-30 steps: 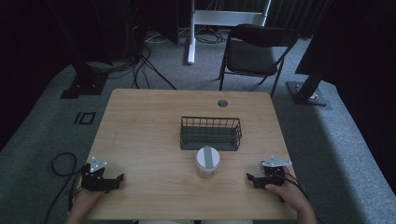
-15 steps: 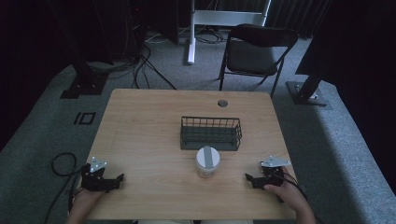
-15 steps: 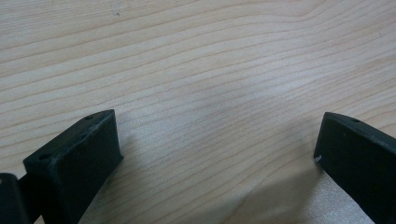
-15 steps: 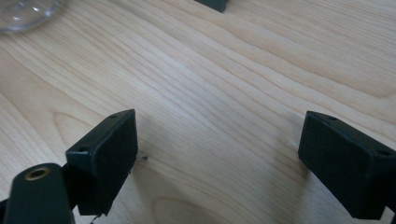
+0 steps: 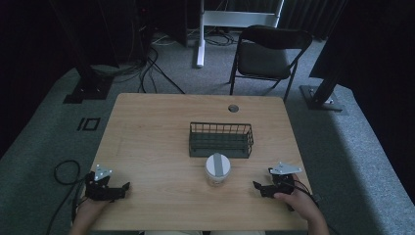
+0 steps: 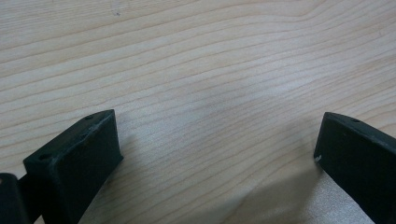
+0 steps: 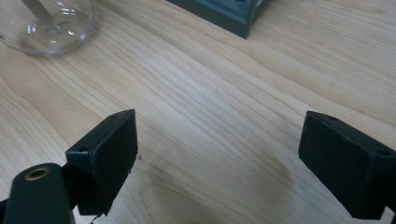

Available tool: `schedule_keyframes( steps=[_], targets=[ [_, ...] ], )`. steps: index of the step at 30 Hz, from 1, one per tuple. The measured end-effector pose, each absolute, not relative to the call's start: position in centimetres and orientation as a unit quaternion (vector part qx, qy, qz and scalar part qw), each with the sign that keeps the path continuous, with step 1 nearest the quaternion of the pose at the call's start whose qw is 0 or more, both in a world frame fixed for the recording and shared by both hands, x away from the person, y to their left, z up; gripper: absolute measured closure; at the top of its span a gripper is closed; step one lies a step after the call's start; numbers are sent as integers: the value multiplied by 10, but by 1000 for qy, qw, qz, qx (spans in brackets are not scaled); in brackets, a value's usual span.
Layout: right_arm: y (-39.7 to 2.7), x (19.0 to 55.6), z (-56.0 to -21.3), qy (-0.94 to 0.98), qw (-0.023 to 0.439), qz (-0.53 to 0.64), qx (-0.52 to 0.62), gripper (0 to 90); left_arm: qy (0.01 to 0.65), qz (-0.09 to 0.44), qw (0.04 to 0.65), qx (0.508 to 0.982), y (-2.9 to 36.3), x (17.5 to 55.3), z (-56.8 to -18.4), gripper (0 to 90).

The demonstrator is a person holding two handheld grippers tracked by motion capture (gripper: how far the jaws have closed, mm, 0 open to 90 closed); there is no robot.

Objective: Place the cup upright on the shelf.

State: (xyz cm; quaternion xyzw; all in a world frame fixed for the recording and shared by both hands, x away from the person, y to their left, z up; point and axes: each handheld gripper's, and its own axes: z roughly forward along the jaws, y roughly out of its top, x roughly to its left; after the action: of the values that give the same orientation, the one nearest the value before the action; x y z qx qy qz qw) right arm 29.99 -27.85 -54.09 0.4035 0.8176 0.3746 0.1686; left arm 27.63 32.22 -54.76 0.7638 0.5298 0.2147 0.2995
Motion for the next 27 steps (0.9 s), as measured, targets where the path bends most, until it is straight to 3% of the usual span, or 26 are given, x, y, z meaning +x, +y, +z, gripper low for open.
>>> schedule_keyframes(
  steps=[27],
  targets=[
    [-252, 298, -530, 828, 150, 400, 364, 116, 530, 215, 300, 763, 322, 276, -548, 5]
  ],
)
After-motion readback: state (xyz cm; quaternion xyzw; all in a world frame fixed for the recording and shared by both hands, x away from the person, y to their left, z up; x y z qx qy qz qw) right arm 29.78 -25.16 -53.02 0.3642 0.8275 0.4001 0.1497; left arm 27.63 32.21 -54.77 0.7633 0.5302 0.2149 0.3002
